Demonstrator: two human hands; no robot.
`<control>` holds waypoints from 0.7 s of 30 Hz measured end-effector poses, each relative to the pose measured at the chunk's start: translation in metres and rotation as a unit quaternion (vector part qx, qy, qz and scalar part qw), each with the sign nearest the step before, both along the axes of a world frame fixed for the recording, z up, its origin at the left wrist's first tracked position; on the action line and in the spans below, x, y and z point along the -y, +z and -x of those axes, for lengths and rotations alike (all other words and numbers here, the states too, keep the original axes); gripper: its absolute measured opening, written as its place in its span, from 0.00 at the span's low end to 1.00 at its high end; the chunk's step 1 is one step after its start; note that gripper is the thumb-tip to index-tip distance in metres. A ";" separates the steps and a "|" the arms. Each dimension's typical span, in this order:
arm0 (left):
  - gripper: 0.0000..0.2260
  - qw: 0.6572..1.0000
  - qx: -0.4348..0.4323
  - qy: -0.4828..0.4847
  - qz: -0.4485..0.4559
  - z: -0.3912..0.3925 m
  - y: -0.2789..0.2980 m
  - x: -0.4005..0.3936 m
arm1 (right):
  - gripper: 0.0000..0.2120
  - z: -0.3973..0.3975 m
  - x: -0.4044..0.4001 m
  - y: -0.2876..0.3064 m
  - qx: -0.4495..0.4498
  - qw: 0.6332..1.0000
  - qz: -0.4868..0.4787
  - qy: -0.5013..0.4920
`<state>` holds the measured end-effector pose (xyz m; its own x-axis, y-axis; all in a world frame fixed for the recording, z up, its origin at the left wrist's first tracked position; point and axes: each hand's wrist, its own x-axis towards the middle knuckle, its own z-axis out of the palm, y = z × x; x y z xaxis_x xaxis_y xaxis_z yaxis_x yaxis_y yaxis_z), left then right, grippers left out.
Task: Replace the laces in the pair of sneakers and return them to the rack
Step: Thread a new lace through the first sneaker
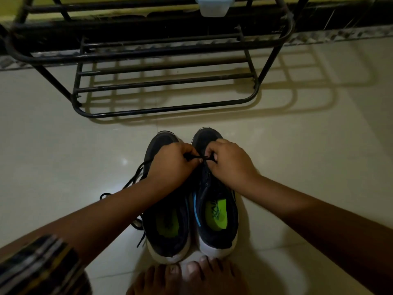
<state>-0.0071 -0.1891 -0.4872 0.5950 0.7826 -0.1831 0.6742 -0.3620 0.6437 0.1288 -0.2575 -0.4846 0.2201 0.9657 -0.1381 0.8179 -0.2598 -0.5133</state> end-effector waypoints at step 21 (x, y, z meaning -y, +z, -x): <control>0.02 1.000 0.017 0.018 0.003 0.000 -0.003 0.001 | 0.04 0.001 0.005 -0.012 -0.010 0.999 -0.033 -0.016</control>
